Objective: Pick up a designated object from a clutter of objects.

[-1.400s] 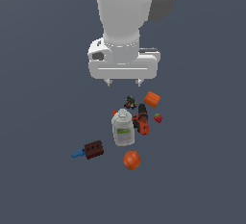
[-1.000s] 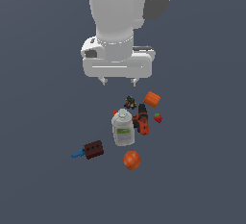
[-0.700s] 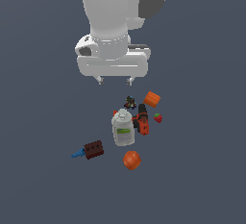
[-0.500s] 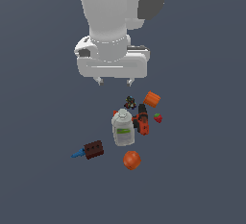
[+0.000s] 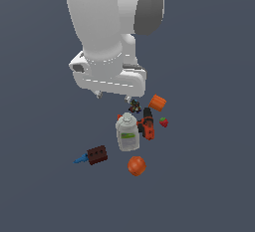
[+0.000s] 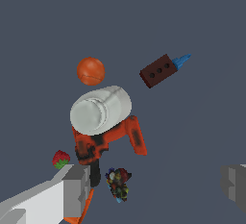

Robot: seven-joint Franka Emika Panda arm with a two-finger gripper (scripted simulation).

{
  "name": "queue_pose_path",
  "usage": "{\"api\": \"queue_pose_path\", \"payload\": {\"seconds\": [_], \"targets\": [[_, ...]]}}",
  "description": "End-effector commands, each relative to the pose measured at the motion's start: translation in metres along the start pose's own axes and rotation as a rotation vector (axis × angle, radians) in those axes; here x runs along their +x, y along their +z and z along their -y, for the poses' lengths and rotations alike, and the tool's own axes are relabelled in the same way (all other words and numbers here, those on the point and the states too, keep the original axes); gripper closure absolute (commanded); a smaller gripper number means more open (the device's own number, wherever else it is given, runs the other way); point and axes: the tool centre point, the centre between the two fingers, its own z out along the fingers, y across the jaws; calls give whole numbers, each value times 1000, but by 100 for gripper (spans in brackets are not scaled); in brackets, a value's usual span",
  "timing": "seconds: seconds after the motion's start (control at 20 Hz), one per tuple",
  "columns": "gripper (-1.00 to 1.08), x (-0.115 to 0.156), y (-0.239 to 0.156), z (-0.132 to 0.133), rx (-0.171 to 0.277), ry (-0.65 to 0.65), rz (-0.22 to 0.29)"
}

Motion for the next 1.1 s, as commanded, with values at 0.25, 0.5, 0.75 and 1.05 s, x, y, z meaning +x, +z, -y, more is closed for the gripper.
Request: {"api": "queue_pose_path", "payload": {"seconds": [0.25,0.5,0.75,1.05], "targets": [[-92,45,37,-23,8,233,0],[-92,77,69,-44,7,411,-2],[-92,104,105,-67,0,586,-7],[-92,131,151,-96,-14,788,-18]]}}
